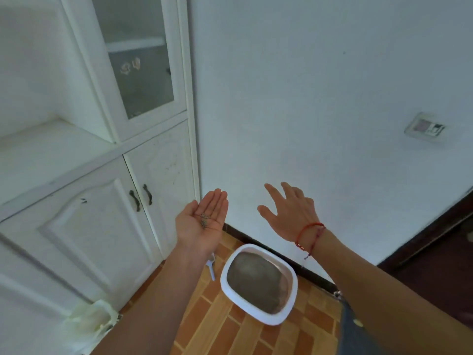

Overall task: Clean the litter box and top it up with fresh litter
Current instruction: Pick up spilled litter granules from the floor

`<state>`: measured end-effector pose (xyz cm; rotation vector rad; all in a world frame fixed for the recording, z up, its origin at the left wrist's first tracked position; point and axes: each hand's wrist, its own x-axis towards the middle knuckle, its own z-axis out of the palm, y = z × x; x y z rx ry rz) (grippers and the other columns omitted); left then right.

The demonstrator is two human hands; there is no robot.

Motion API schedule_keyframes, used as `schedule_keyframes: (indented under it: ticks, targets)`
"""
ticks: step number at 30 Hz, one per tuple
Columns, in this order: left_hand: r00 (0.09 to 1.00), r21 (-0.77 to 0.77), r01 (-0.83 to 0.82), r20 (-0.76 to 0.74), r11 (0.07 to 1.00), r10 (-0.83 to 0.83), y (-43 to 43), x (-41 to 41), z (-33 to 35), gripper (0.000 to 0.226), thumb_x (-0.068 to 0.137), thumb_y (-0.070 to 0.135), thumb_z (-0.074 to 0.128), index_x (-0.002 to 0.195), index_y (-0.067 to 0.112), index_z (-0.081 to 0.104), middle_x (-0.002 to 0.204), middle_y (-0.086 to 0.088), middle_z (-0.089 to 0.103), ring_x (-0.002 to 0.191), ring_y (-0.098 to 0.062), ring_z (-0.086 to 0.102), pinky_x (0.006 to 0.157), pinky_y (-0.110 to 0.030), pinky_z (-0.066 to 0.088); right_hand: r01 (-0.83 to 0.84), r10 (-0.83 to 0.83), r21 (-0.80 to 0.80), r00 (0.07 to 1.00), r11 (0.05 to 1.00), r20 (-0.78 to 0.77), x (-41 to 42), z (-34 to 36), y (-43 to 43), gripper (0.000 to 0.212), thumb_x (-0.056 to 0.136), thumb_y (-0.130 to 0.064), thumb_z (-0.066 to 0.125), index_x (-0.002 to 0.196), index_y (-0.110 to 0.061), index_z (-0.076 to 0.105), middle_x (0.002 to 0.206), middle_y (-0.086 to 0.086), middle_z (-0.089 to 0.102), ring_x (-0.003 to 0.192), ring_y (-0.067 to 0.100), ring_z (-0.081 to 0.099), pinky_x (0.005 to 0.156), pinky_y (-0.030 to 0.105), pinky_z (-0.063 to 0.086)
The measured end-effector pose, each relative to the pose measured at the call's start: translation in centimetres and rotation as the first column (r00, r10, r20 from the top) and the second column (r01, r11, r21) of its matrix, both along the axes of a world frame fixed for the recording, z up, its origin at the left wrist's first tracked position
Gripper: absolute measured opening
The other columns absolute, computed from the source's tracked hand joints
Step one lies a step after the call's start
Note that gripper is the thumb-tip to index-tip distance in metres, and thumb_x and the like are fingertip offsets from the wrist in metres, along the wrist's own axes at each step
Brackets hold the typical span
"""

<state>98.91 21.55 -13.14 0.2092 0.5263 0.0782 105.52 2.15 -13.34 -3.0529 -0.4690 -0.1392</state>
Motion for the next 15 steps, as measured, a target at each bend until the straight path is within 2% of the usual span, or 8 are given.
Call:
schedule_keyframes:
  ticks: [6, 15]
  targets:
    - [0.998, 0.021, -0.009, 0.062, 1.000, 0.008, -1.1, -1.4, 3.3, 0.043, 0.107, 0.020, 0.034, 0.111, -0.011, 0.063, 0.104, -0.028, 0.073, 0.108, -0.039, 0.066, 0.101, -0.046, 0.050, 0.025, -0.025, 0.012, 0.999, 1.000, 0.043, -1.8, 3.5, -0.9, 0.060, 0.094, -0.061, 0.033, 0.147, -0.035, 0.028, 0.154, 0.008, 0.030, 0.137, 0.032, 0.032, 0.107, 0.050, 0.033]
    - [0.995, 0.028, 0.026, 0.098, 0.999, -0.028, -2.9, -1.4, 5.1, 0.043, 0.107, 0.021, 0.035, 0.115, -0.011, 0.062, 0.108, -0.027, 0.072, 0.111, -0.039, 0.065, 0.102, -0.046, 0.050, 0.077, -0.077, 0.005, 0.995, 0.997, 0.060, -2.3, 5.2, -3.3, 0.061, 0.094, -0.062, 0.031, 0.148, -0.036, 0.024, 0.154, 0.008, 0.029, 0.138, 0.032, 0.031, 0.107, 0.050, 0.033]
